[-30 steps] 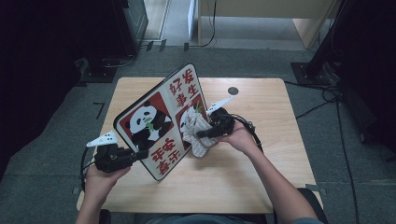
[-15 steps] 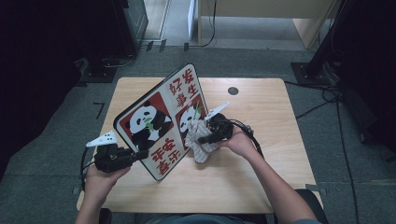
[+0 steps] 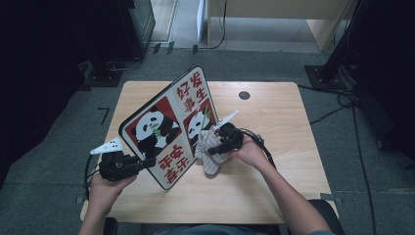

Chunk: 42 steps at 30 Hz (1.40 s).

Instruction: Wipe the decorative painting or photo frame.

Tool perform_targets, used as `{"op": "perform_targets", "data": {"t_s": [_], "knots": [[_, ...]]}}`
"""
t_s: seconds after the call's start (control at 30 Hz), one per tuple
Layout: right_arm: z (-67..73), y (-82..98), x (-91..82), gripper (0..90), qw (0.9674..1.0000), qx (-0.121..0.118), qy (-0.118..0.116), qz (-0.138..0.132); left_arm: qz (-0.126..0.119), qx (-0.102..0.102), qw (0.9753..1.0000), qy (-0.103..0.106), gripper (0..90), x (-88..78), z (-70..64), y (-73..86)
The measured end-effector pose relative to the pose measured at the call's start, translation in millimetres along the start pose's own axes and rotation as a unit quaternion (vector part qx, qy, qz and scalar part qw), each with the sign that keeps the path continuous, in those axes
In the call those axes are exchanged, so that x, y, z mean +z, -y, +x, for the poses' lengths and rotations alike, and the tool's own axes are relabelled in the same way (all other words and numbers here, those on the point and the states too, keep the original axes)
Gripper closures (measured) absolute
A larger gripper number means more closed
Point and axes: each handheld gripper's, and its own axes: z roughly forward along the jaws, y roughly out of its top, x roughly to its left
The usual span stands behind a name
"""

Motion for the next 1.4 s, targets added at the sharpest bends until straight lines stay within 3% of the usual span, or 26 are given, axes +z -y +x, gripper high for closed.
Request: {"op": "perform_targets", "data": {"t_s": [0.37, 0.73, 1.0, 1.4], "knots": [[3.6, -2.4, -16.5, 62.2, 1.0000, 0.007, -0.002, -0.006, -0.002, -0.004, 1.0000, -0.001, 73.0, 0.0, 0.4, 0.3], [21.9, -23.2, -48.2, 62.5, 0.9987, -0.004, -0.008, -0.051, -0.004, -0.009, 0.9999, -0.001, 73.4, -0.6, 1.0, 1.2], [37.4, -53.3, -76.2, 62.5, 0.9955, -0.036, -0.008, -0.087, -0.009, -0.013, 0.9999, -0.004, 73.7, -0.6, 0.8, 1.5], [61.2, -109.4, -113.9, 62.5, 0.9913, -0.087, -0.001, -0.099, -0.010, -0.013, 0.9999, -0.005, 74.5, -0.9, 1.9, 0.9]]}}
